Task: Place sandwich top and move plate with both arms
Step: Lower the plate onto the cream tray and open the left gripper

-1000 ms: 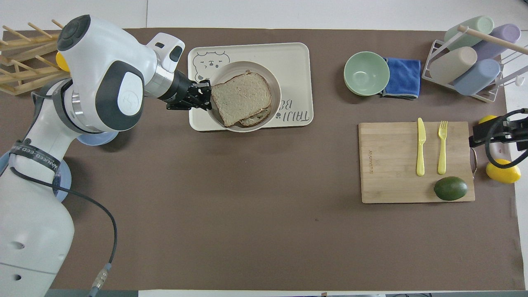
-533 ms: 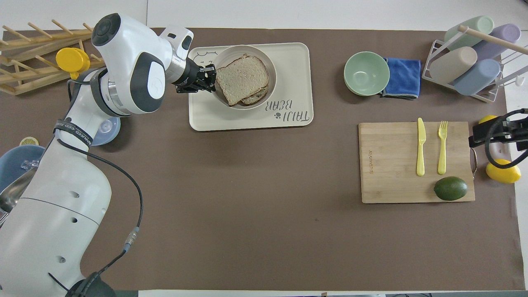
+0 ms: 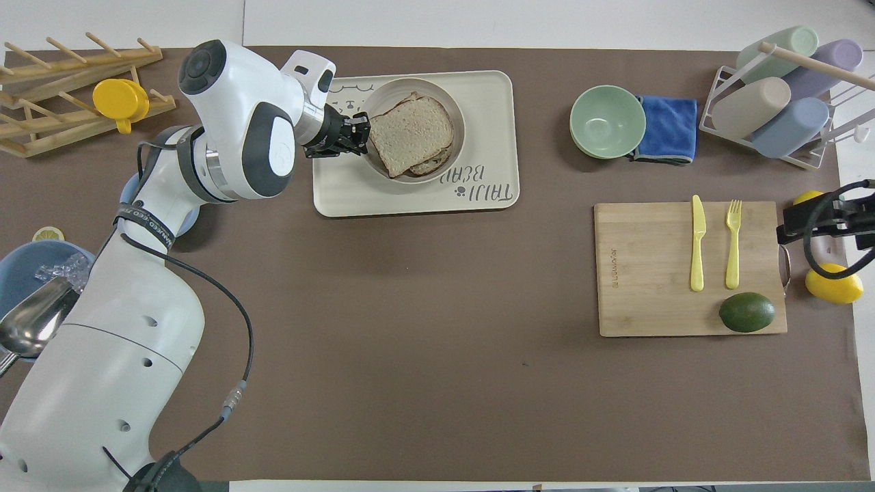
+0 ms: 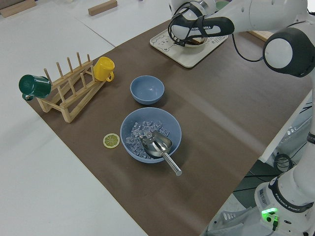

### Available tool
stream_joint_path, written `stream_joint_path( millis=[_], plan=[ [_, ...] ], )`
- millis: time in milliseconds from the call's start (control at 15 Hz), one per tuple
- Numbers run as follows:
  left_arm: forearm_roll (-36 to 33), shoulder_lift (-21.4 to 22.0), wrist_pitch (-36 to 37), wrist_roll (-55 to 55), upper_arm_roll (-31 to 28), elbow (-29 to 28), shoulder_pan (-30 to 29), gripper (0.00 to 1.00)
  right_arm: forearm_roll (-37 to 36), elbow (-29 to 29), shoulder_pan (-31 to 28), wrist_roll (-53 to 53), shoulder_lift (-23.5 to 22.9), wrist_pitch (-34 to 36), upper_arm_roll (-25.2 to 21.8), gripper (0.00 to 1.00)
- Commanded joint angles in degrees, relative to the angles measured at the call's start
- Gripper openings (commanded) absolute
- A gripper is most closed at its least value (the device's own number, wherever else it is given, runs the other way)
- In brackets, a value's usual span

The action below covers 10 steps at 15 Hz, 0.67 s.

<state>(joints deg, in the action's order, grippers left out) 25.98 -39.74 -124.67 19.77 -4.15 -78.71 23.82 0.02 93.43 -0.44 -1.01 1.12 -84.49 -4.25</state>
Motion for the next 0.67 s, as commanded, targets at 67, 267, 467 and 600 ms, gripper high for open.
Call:
stream_joint_path(
  millis=[67,267,467,600],
  plan=[
    [-2.1,2.5,1.9,0.6,-0.8,-1.7,0.0,1.0,1.0,0.8,-0.6,1.3,0.9,-0.1,0.2,1.0],
    [-2.6,3.7,2.8,0.6,-2.2,-1.5,-0.6,1.0,1.0,0.8,-0.6,1.3,0.9,-0.1,0.2,1.0],
    [-2.7,7.0,3.3,0.6,-4.8,-2.3,-0.7,1.0,1.0,0.8,-0.6,1.3,0.9,-0.1,0.2,1.0],
    [-2.7,9.2,6.9,0.4,-8.2,-2.2,-0.7,1.0,1.0,0.8,-0.6,1.3,0.9,-0.1,0.2,1.0]
  ],
)
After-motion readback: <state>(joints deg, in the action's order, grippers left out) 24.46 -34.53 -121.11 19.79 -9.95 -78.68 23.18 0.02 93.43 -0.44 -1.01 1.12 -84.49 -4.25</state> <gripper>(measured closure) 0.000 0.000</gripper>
